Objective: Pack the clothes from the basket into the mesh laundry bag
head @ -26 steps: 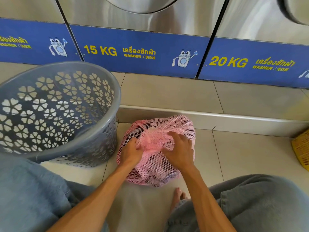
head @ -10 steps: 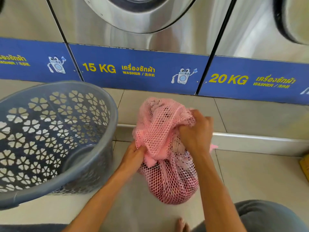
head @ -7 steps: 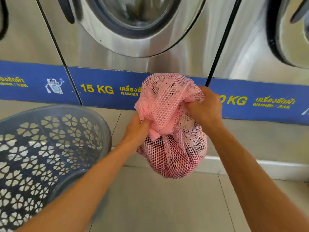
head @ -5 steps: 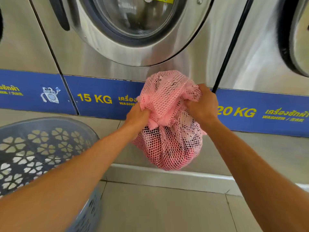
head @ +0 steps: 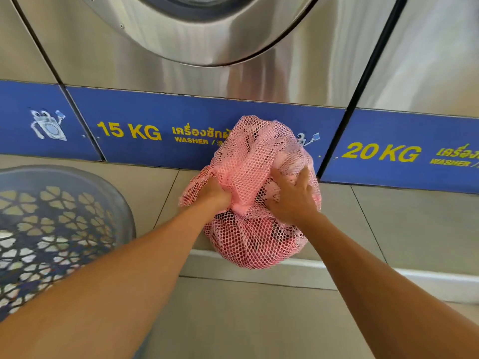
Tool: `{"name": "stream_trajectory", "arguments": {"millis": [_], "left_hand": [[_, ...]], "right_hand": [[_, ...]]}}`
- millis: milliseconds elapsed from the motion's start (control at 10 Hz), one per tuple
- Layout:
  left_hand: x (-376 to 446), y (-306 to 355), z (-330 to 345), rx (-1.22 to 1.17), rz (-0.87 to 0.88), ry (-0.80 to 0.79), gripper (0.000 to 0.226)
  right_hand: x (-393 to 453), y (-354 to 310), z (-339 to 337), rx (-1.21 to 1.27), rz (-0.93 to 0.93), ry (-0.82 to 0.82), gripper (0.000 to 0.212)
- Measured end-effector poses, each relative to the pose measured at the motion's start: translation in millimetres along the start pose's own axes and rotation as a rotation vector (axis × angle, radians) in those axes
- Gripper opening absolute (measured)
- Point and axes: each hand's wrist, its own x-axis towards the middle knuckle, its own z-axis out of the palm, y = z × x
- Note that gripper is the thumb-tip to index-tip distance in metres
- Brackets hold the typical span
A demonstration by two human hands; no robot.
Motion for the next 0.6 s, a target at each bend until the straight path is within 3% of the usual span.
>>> {"name": "stream_trajectory", "arguments": {"millis": [200,400,600], "left_hand": [[9,-2,-1,0.088,0.03,-0.029,0.048],[16,0,-20,0.082,-0.032,-0.11,0.015],[-52,18,-53,0.102,0.046,-0.1,0.031]], "right_hand": [[0,2,1,-0.081,0.014,0.04,0.075],[-7,-6,5,-0.157,0.023,0.13,0.073],[-68,-23,-34,-0.12,0.018,0.142,0.067]]}}
